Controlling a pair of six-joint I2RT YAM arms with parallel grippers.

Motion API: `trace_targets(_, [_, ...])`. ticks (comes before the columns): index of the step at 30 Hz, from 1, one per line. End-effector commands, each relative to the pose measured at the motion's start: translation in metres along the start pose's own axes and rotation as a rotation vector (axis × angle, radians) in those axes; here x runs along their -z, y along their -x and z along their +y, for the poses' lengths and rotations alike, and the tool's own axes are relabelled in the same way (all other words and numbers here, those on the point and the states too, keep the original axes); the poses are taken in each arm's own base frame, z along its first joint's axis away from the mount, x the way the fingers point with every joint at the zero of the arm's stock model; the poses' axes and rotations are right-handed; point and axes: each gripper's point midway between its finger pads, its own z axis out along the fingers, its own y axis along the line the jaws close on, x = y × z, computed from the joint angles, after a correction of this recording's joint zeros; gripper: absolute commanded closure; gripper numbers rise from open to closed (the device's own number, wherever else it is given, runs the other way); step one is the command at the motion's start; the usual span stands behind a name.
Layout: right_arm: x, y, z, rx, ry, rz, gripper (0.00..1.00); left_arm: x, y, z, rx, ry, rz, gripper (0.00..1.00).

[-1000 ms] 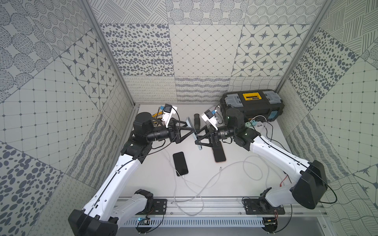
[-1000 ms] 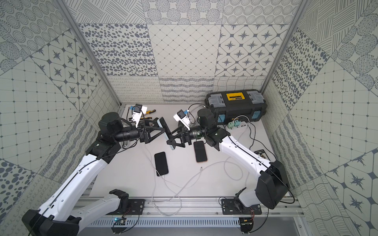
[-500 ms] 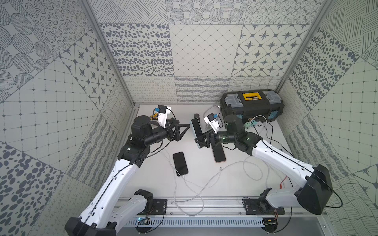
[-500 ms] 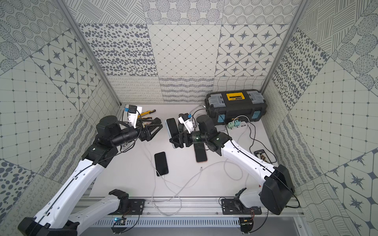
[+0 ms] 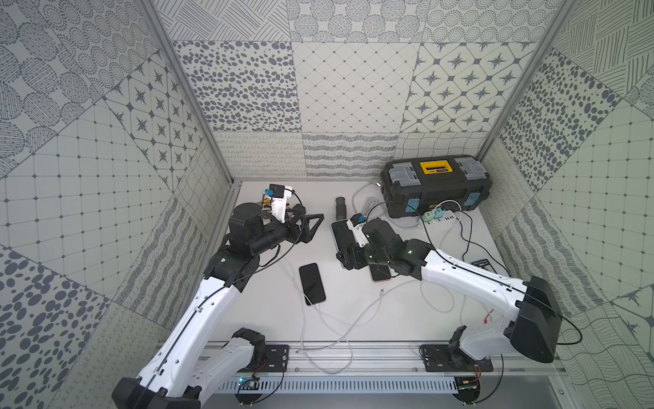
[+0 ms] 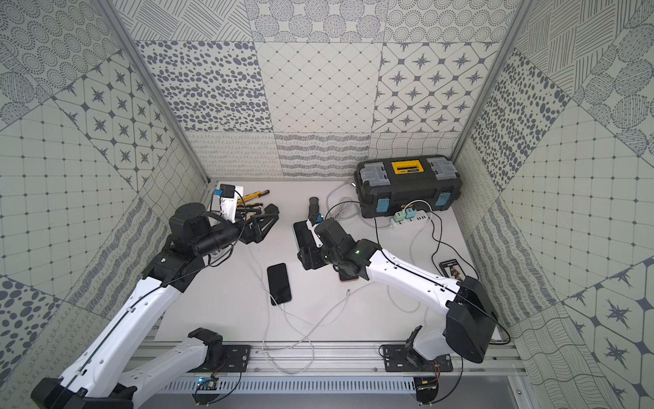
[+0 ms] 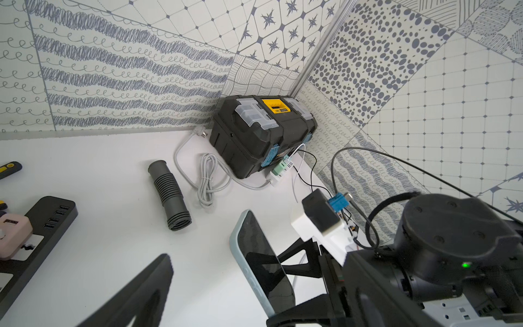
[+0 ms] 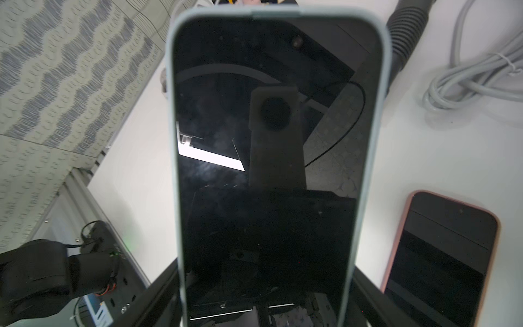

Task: Unplug the charging cable from the phone
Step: Place the phone at the center of the board.

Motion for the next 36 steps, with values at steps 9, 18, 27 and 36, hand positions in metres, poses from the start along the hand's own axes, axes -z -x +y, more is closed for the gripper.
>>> trace_targets(9, [-0.037,-0.017,-0.015,-0.044,-0.228,-0.003,0.46,0.001,-0.001,0.016,-0.013,0.073,-0.006,0.02])
trace_targets(18, [-0.064,-0.051,-0.028,-0.08,-0.295,0.086,0.43,0.003,-0.001,0.018,-0.02,0.09,-0.005,0.02])
trace_targets(27, [-0.081,-0.079,-0.044,-0.082,-0.36,0.17,0.41,0.003,-0.002,0.019,-0.021,0.093,-0.002,0.02])
trace_targets(36, [-0.092,-0.096,-0.055,-0.088,-0.397,0.213,0.39,0.004,-0.002,0.019,-0.022,0.099,-0.003,0.02])
